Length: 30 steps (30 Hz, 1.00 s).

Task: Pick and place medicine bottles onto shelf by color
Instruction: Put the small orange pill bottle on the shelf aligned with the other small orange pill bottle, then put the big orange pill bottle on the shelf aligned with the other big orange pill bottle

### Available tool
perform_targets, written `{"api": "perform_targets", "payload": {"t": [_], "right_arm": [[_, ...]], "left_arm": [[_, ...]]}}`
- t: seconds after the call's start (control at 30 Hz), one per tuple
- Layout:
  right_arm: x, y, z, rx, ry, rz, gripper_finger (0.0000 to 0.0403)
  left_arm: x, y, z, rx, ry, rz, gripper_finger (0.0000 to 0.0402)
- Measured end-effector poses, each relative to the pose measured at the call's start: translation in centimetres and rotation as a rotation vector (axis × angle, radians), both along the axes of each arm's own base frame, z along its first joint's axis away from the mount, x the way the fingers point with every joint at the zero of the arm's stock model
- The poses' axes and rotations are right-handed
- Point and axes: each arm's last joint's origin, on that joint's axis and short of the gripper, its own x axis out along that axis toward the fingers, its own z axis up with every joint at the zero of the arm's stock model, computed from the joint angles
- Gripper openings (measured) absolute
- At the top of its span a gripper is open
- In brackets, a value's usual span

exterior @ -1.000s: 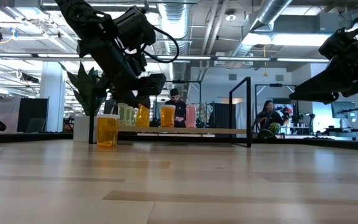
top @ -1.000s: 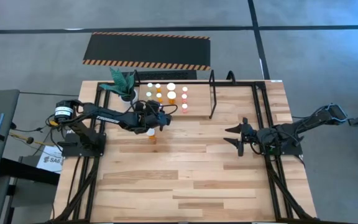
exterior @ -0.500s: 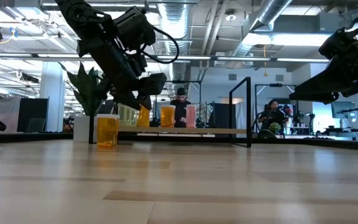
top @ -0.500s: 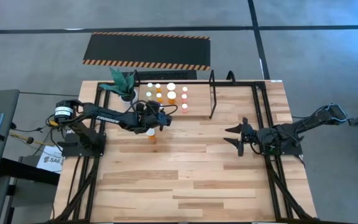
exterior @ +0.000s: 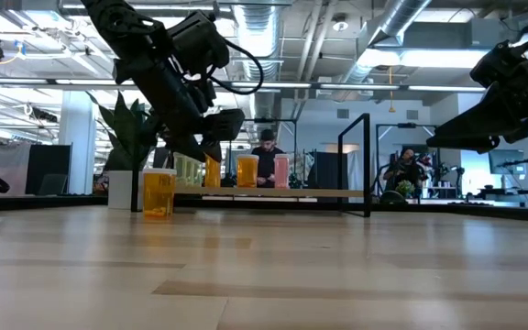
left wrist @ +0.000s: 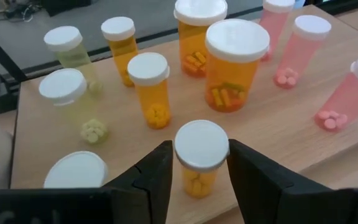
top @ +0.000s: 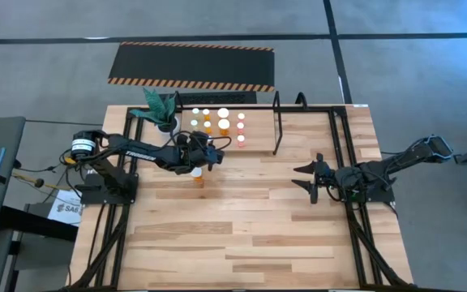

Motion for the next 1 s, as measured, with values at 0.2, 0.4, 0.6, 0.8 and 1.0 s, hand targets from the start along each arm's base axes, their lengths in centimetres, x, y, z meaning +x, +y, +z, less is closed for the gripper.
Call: {"api": "perform_targets", "payload": {"t": [0.2, 0.4, 0.6, 0.8, 1.0], "right_arm": [[0.0, 0.0, 0.0, 0.000, 0.000, 0.000, 0.0240], [0.0, 0.0, 0.0, 0.000, 0.000, 0.000, 0.0240], [0.0, 0.0, 0.0, 0.000, 0.000, -0.001, 0.0240], [0.0, 0.0, 0.0, 0.000, 0.000, 0.000, 0.0240], [0.0, 0.0, 0.0, 0.000, 0.000, -0.001, 0.0240]], "left_arm": [[0.0, 0.0, 0.0, 0.001, 0.000, 0.001, 0.0156], [0.0, 0.0, 0.0, 0.013, -0.002, 0.008, 0.0185], [0.3, -0.4, 1.1, 0.056, -0.022, -0.018, 0.0194], [0.4, -1.1, 3.1, 0.096, -0.029, -0.049, 0.0195], [0.0, -2.5, 4.9, 0.090, -0.049, -0.168, 0.0195]]}}
